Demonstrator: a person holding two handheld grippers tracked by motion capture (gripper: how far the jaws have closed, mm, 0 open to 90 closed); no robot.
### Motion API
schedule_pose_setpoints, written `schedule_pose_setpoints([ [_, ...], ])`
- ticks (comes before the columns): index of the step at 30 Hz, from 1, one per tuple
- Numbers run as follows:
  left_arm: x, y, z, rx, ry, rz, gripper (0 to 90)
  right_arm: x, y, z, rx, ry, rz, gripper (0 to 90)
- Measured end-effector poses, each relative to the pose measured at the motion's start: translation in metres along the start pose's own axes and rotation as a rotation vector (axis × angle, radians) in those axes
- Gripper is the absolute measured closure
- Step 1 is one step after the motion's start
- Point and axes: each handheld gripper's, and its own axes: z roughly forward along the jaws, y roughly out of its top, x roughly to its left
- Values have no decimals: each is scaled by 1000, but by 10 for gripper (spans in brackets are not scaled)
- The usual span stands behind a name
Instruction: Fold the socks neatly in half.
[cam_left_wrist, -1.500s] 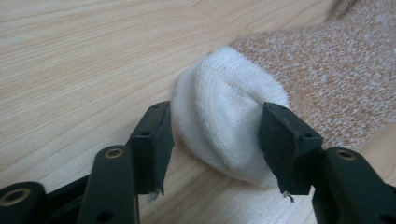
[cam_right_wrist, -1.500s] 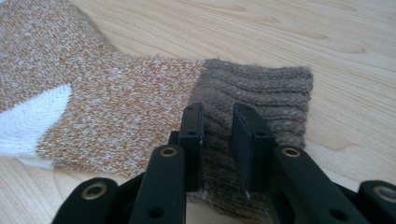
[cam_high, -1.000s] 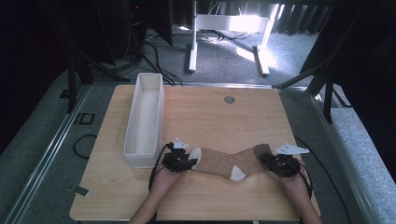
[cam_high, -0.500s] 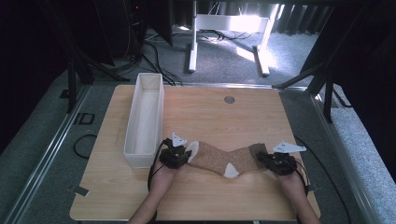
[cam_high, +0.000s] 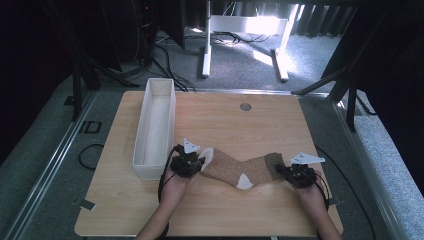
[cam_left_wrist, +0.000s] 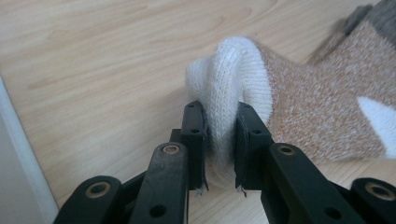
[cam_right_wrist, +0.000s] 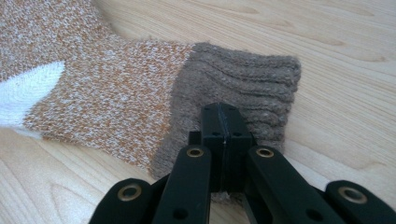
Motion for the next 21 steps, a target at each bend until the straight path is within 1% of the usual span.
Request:
schedule_pose_setpoints([
  [1, -2, 5, -1, 1, 0, 3, 774, 0, 0, 0, 1, 2, 0, 899],
  [4, -6, 11, -3, -7, -4, 2, 774, 0, -1, 1, -1, 4, 1, 900],
  [8, -12, 18, -3, -14, -7, 4, 774, 1, -1, 2, -1, 3, 0, 900],
  [12, -19, 25, -1, -13, -18, 13, 774, 1, -1, 3, 0, 4, 1, 900],
  [14, -24, 29, 0, -13, -25, 25, 774, 1, -1, 3, 0, 4, 1, 900],
  [18, -35, 37, 3, -21, -44, 35, 774, 1, -1, 3, 0, 7, 2, 900],
  [21, -44, 43, 8, -17, -55, 51, 774, 1, -1, 3, 1, 7, 3, 900],
])
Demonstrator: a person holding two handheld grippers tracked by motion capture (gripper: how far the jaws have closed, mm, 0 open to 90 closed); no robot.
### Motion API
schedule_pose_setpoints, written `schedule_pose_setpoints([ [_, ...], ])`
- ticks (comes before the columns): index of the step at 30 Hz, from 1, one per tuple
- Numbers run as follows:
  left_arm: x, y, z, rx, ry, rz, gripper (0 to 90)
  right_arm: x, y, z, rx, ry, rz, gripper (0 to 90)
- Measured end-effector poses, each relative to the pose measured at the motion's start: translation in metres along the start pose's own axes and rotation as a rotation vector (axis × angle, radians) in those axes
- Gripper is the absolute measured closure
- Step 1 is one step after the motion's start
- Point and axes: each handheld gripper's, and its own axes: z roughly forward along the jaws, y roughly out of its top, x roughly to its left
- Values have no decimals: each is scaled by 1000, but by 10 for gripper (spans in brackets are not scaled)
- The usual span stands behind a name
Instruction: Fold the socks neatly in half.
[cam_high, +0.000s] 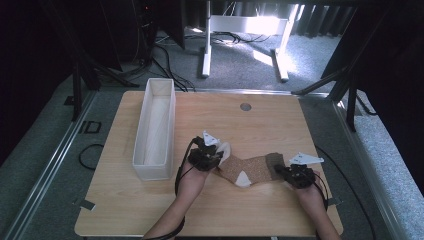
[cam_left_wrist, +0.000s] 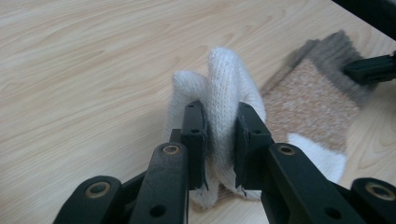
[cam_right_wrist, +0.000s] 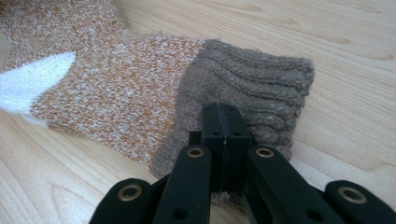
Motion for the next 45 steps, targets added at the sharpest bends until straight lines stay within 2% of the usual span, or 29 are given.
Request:
schedule_pose_setpoints([
  [16, -37, 25, 30, 20, -68, 51, 774, -1, -1, -1, -5, 6, 5, 900],
  [39, -89, 42, 78, 74, -128, 146, 773, -3, -5, -3, -14, 22, 18, 900],
  [45, -104, 41, 94, 97, -124, 181, 772, -4, -6, -4, -17, 25, 15, 900],
])
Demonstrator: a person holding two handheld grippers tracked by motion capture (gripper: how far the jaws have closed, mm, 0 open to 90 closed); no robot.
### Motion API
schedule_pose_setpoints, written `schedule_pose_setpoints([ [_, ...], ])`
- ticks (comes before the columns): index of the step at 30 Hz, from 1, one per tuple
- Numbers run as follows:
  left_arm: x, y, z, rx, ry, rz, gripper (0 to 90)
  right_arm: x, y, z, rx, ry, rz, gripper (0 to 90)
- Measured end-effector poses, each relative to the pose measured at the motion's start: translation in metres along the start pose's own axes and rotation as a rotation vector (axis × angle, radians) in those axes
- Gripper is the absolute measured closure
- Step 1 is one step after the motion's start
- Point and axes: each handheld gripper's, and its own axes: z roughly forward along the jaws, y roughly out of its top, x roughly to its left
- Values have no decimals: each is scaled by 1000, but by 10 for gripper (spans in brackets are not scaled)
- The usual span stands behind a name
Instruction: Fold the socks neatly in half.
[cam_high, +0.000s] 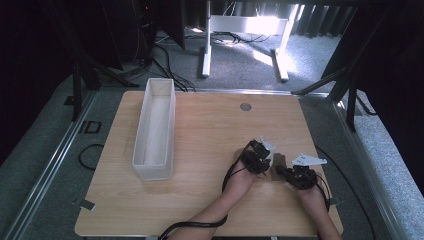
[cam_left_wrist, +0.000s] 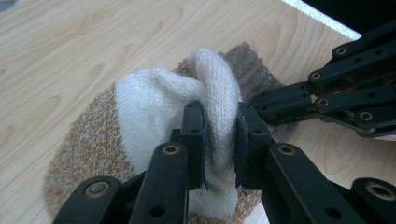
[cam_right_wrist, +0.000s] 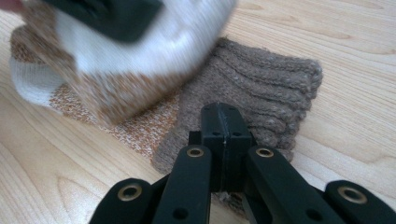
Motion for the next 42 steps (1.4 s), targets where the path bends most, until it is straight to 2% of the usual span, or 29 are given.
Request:
schedule_pose_setpoints([
  [2, -2, -1, 5, 5, 6, 12, 771, 0, 0, 0, -1, 0, -1, 900],
  [5, -2, -3, 9, 5, 4, 5, 770, -1, -1, -1, -3, 2, 1, 900],
  [12, -1, -6, 13, 5, -28, 4, 741, -2, -1, -1, -2, 7, 5, 899],
  [18, 3, -7, 4, -29, -85, -25, 669, -3, -1, -1, -6, 18, 18, 895],
  [20, 2, -7, -1, -52, -114, -11, 625, -3, -1, -1, -7, 19, 17, 895],
  [26, 3, -5, -19, -78, -114, 12, 602, -3, 1, -3, -3, 19, 16, 865],
  [29, 10, -7, -31, -98, -103, 11, 607, -2, 4, -7, 0, 15, 12, 849],
  [32, 22, -11, -39, -107, -74, 0, 624, -1, 9, -12, -10, 9, 13, 845],
  [34, 33, -16, -43, -106, -63, -26, 637, -1, 13, -17, -22, 0, 13, 842],
  [37, 46, -24, -46, -107, -56, -58, 641, -2, 19, -25, -49, -13, 17, 833],
  [39, 54, -31, -46, -107, -66, -68, 641, -1, 25, -31, -75, -20, 18, 829],
  [41, 57, -35, -45, -99, -56, -73, 641, 1, 31, -35, -102, -28, 15, 815],
  [42, 59, -37, -44, -96, -64, -74, 641, 2, 34, -36, -112, -32, 13, 811],
])
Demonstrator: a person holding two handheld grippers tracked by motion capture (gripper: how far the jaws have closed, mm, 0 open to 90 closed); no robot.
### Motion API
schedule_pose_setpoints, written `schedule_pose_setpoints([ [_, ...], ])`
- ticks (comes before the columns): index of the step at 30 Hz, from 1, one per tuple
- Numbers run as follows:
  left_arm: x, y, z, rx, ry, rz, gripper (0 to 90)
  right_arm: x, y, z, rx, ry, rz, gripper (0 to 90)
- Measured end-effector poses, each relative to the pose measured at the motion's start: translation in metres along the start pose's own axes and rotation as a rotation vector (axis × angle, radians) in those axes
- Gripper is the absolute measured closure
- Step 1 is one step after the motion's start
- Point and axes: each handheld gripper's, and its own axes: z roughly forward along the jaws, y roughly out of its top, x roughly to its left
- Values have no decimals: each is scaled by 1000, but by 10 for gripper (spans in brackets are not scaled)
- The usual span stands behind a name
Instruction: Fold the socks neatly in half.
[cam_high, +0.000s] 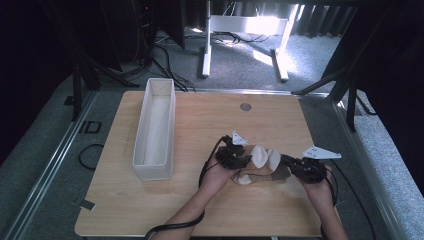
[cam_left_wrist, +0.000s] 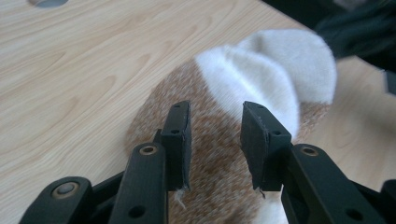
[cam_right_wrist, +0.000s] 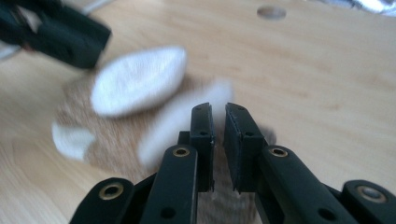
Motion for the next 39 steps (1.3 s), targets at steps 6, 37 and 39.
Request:
schedule_pose_setpoints([
  [6, -3, -5, 7, 14, -10, 1, 651, 15, 23, 1, -52, 49, -18, 845],
  [37, -22, -32, 10, 39, -45, 26, 776, 39, -4, 60, 136, 93, -57, 900],
  [39, -24, -33, 9, 38, -51, 24, 776, 40, -4, 62, 135, 97, -59, 900],
])
